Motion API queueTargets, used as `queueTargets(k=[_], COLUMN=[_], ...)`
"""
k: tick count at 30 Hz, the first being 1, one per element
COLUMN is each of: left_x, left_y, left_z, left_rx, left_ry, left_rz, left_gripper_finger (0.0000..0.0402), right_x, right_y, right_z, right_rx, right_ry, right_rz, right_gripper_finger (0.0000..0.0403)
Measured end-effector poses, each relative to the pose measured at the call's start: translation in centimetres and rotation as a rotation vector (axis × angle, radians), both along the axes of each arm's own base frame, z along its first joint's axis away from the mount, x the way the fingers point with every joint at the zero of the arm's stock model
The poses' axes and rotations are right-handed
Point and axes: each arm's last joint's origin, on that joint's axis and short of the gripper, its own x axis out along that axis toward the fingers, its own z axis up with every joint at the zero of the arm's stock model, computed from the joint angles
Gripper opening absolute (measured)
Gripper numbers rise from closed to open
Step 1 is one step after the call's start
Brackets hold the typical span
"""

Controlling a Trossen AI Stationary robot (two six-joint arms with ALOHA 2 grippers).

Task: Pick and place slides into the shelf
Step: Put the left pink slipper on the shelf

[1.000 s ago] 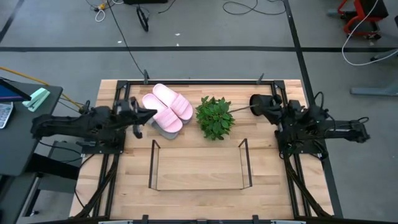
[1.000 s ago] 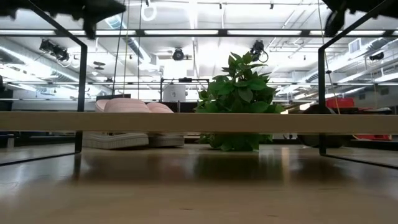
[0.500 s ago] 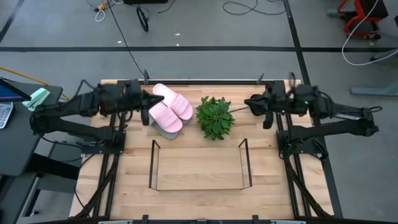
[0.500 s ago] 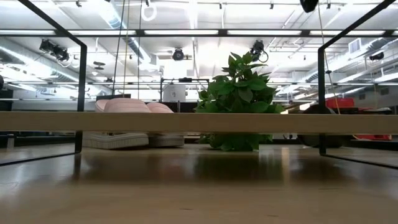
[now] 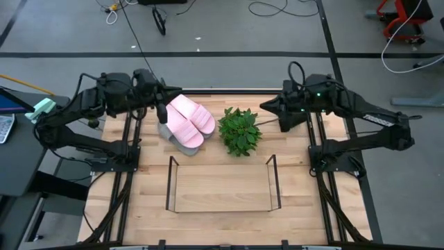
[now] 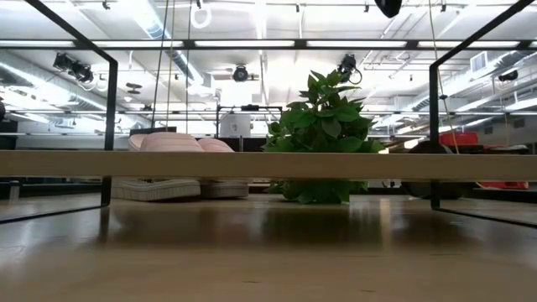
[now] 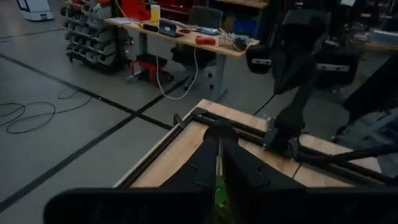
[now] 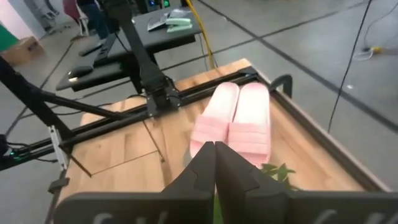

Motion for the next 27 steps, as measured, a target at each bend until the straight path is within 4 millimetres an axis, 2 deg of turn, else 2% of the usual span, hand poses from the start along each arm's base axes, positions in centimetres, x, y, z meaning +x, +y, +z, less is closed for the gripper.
queueTargets(k=[5,11,19,27], left_x=[-0.1,-0.9,-1.2,1.1], left_y=[0.1,1.5,5.1,9.1], left_z=[-0.5,-1.8,-5.3,-8.8], left_rx=[-0.032,-0.217,-0.493,-0.718], left_ry=[0.041,0.125,0.385,0.523], left_rz=[-0.04,-0.016,0.046,0.004], left_gripper_finger=[0.0012,0.0012,0.0068,0.0124], right_x=[1.3,2.3,2.5,2.5], right_y=[-0.1,-0.4,-0.4,-0.4], right_z=[-0.8,-1.6,-1.8,-1.7], right_rx=[0.055,0.068,0.068,0.045], right_ry=[0.032,0.072,0.078,0.078], right_rz=[0.074,0.076,0.094,0.105], right_gripper_finger=[0.0014,0.0017,0.0049,0.01])
